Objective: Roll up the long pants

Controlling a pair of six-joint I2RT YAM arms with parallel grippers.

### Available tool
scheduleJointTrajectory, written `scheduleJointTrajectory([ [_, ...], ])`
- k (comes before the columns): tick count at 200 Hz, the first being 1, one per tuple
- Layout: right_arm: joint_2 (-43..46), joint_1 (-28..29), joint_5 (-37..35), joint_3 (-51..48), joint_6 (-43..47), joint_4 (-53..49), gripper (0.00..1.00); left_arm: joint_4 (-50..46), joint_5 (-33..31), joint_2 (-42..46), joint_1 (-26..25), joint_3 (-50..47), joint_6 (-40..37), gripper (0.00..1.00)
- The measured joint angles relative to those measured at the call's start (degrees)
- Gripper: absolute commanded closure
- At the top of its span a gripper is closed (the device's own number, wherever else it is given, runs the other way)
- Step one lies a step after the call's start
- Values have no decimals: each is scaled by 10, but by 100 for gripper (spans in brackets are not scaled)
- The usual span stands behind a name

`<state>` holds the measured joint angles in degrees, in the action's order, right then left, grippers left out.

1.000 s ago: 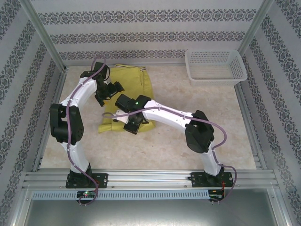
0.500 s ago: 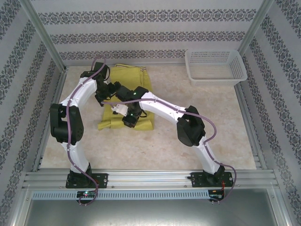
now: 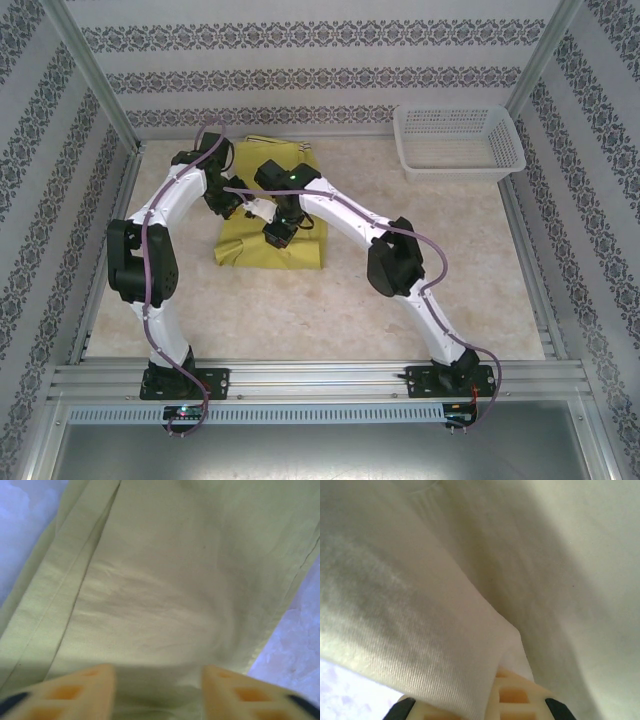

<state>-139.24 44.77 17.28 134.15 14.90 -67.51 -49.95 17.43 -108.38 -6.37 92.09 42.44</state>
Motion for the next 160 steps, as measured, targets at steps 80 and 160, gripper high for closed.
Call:
scheduleJointTrajectory([
  [80,-62,-23,43,20,-8,9,100,-6,-38,102,1,-47,0,100],
  [160,-75,-33,60,41,-15,4,100,15,1,355,-53,-292,84,100],
])
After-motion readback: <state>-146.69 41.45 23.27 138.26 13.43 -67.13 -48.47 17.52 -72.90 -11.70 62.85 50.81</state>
